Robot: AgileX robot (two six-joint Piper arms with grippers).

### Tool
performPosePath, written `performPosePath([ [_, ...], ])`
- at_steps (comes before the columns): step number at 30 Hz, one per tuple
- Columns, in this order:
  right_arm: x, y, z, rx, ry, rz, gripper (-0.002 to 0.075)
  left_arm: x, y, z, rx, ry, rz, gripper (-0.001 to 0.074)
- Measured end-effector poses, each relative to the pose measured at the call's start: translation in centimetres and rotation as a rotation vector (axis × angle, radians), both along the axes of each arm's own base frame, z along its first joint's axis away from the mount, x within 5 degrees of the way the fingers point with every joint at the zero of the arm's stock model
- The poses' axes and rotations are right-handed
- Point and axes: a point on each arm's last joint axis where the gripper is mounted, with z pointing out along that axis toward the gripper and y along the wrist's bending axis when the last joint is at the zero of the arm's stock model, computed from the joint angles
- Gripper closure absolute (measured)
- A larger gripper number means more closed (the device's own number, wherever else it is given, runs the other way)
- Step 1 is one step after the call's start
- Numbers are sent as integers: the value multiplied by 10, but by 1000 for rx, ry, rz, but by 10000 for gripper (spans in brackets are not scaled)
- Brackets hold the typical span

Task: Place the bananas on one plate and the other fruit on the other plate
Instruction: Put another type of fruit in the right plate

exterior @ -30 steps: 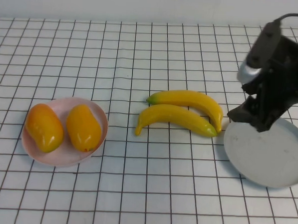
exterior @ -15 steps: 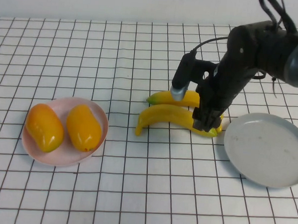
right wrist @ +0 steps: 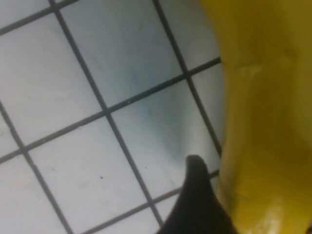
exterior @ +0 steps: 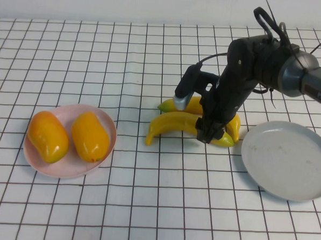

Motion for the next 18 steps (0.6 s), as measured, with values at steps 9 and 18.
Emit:
performPosePath([
  [9,0,0,0,33,35,-137,422,0,0,0,0,0,0,738],
  [18,-13,-11,68,77,31,-351,422,0,0,0,0,0,0,738],
])
